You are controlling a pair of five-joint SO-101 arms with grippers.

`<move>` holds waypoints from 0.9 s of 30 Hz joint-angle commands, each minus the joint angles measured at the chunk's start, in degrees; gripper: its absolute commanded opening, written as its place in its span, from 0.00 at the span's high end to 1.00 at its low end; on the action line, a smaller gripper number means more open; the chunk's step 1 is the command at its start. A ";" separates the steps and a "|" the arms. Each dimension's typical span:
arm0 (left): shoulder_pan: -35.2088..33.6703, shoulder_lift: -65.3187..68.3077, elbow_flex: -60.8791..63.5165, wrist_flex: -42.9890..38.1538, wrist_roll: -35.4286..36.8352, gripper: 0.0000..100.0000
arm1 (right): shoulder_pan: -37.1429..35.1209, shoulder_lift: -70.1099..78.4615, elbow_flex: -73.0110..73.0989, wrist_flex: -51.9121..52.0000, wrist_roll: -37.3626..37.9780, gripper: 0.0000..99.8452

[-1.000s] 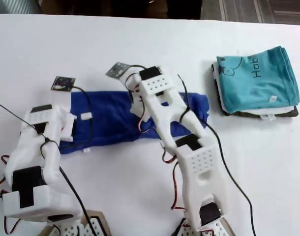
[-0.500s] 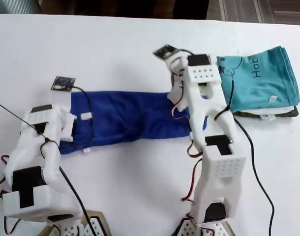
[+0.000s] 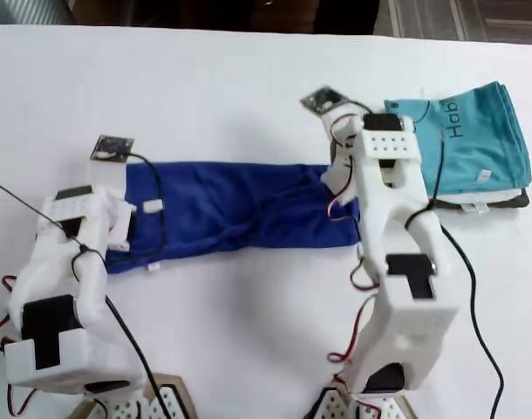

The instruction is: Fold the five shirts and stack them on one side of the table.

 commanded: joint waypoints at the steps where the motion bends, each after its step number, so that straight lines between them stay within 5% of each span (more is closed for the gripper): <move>1: -0.44 -1.41 0.13 -1.58 0.00 0.97 | -1.98 -9.63 1.93 -0.48 0.00 0.98; 6: -0.44 -1.41 0.13 -1.58 0.00 0.97 | -6.11 -13.32 11.52 -3.65 0.18 0.98; 14: -0.44 -1.41 0.13 -1.58 0.00 0.97 | -9.19 -10.59 21.54 -23.34 -0.18 0.98; 27: -0.44 -1.41 0.13 -1.58 0.00 0.97 | -19.91 -5.58 19.96 -24.84 -0.26 0.98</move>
